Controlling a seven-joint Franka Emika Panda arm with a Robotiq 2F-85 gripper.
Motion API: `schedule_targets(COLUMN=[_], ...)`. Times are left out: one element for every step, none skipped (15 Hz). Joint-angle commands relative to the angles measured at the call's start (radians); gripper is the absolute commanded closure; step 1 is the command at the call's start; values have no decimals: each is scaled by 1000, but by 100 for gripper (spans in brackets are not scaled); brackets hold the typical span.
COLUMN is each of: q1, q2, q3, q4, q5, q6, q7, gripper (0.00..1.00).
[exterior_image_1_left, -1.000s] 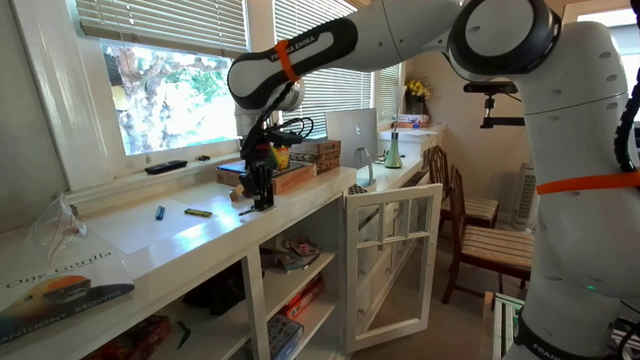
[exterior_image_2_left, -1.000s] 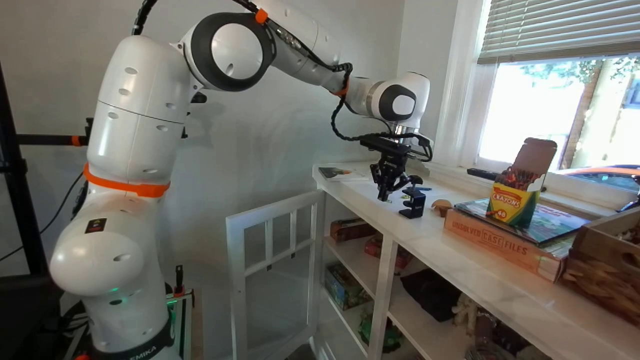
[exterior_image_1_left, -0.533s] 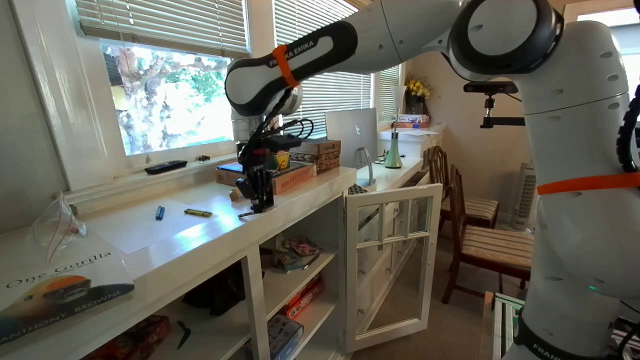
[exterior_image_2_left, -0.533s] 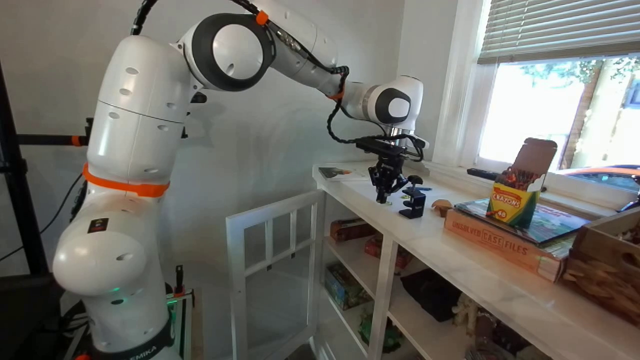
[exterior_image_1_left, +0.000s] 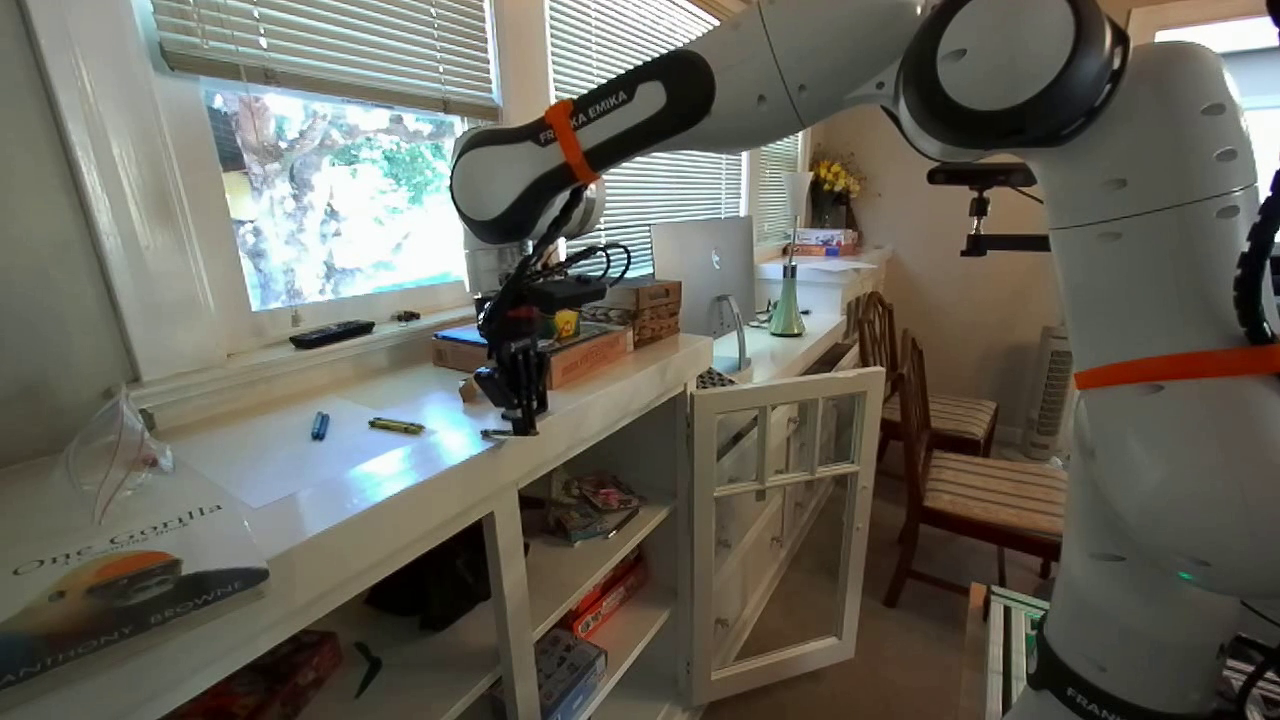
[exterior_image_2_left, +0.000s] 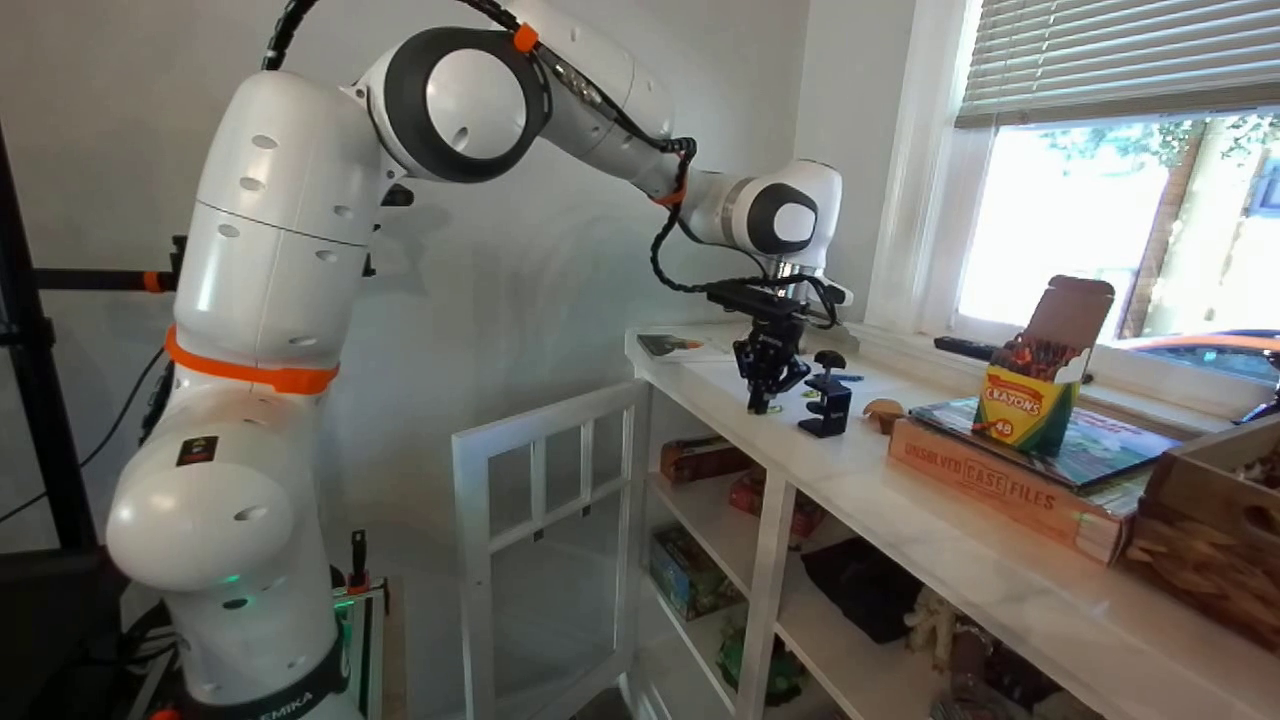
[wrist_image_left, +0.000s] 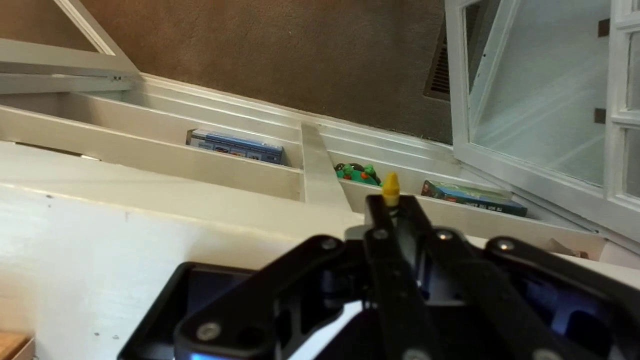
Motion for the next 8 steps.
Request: schedule_targets(q1=[13,12,12,11,10,10,8,7], q2=[-6,-4,-2,-1,2,4,8,10], q3=[-12,-13,-14,-15,-16,-18,-21,-23], q4=[-53,-58,-61,-66,-66,-65,-59,-55], q5=[-14,-14,-14,-14,-12,-13,-11,-11], q6=[15,15,15,16,15,18,17,17], q7=[32,34,36,39,40,43,45,47], gripper=[97,97,97,97,97,97,97,97])
